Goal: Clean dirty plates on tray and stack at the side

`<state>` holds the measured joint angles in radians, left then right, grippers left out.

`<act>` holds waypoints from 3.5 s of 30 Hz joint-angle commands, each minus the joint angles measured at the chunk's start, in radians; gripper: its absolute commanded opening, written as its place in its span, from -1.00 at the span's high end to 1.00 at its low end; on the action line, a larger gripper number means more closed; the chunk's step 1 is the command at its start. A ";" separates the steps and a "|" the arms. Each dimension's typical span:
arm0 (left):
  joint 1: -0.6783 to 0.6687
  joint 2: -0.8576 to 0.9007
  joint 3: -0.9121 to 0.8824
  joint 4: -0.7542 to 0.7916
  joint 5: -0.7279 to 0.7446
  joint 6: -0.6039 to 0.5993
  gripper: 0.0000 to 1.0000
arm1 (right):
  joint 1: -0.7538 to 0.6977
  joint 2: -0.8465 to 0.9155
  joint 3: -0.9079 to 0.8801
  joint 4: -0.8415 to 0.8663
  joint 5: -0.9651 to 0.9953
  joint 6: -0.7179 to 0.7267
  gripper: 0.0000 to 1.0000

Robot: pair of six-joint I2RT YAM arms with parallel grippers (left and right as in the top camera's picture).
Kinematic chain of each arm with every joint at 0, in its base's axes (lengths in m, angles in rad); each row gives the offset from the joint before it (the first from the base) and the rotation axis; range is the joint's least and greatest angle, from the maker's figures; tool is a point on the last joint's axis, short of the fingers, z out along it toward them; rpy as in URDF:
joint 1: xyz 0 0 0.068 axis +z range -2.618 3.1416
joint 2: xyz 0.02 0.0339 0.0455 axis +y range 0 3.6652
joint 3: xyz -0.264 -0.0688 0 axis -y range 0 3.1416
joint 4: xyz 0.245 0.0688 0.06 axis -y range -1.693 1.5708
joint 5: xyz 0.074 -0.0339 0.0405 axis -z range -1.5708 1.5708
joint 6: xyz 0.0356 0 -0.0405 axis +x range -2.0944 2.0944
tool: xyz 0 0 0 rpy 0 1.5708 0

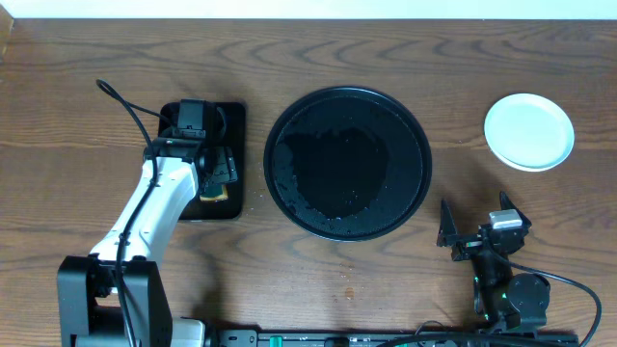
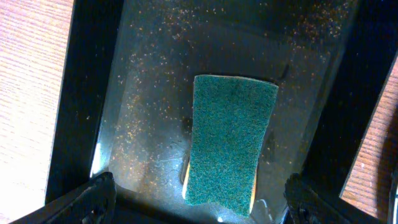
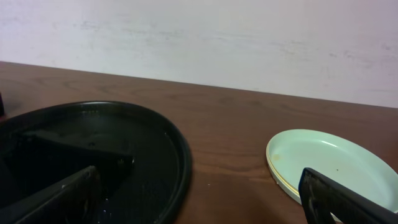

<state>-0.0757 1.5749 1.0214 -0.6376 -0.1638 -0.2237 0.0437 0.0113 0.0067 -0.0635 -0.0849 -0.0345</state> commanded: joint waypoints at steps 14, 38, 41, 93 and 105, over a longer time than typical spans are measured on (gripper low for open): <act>0.003 0.002 -0.003 0.000 -0.013 0.006 -0.74 | -0.005 -0.005 -0.001 -0.005 0.010 -0.012 -0.99; 0.002 -0.798 -0.023 -0.013 -0.066 0.028 -0.74 | -0.005 -0.005 -0.001 -0.005 0.010 -0.012 -0.98; 0.002 -0.957 -0.071 -0.016 -0.026 0.028 -0.74 | -0.005 -0.005 -0.001 -0.005 0.010 -0.012 -0.99; 0.036 -1.573 -1.014 0.932 0.078 -0.182 -0.74 | -0.005 -0.005 -0.001 -0.005 0.010 -0.012 -0.99; 0.036 -1.573 -1.017 0.568 0.080 -0.123 -0.75 | -0.005 -0.005 -0.001 -0.005 0.010 -0.012 -0.99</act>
<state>-0.0456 0.0105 0.0093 -0.0006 -0.0841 -0.3882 0.0437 0.0109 0.0067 -0.0639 -0.0776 -0.0372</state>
